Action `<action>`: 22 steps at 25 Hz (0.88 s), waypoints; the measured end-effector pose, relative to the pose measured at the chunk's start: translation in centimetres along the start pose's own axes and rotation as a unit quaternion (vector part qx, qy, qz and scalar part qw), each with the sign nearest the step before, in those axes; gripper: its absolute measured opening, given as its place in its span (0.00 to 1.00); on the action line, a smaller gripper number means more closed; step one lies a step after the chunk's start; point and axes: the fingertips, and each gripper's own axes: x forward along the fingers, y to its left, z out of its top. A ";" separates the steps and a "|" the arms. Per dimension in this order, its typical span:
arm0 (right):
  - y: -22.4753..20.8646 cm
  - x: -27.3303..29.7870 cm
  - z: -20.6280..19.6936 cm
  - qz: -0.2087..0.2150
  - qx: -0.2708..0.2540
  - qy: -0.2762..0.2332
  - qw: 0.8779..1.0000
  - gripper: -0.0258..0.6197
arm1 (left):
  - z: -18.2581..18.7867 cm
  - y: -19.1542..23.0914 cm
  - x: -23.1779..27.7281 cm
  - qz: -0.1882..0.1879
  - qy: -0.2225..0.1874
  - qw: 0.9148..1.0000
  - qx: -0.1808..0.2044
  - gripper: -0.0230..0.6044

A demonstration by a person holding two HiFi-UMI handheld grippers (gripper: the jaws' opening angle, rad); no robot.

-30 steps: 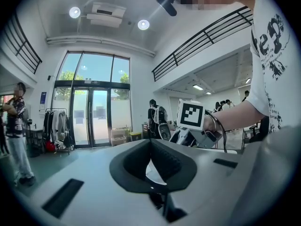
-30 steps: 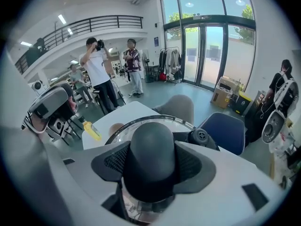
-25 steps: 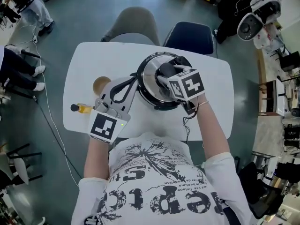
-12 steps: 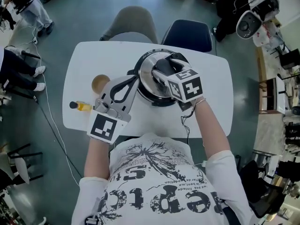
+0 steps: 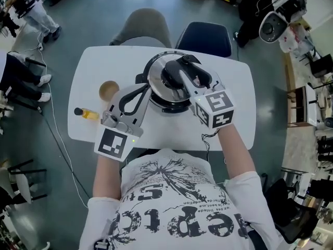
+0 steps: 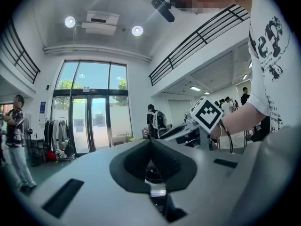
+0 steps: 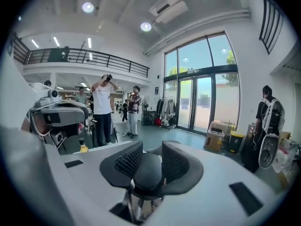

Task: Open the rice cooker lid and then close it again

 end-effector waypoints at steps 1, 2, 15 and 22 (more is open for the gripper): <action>0.0 -0.9 0.2 -0.004 -0.006 -0.012 1.000 0.23 | 0.3 -0.5 -0.1 0.001 -0.002 1.000 0.002 0.06; 0.1 -1.8 0.4 -0.008 -0.011 -0.024 1.000 0.20 | 0.5 -1.0 -0.2 0.002 -0.004 1.000 0.004 0.06; 1.0 -10.0 0.7 0.000 -0.022 -0.129 0.991 0.05 | 2.3 -4.0 -0.9 0.030 -0.002 1.000 -0.002 0.06; 0.6 -11.3 0.4 -0.002 -0.026 -0.136 0.990 0.05 | 2.8 -4.6 -0.8 0.035 -0.003 0.999 0.003 0.06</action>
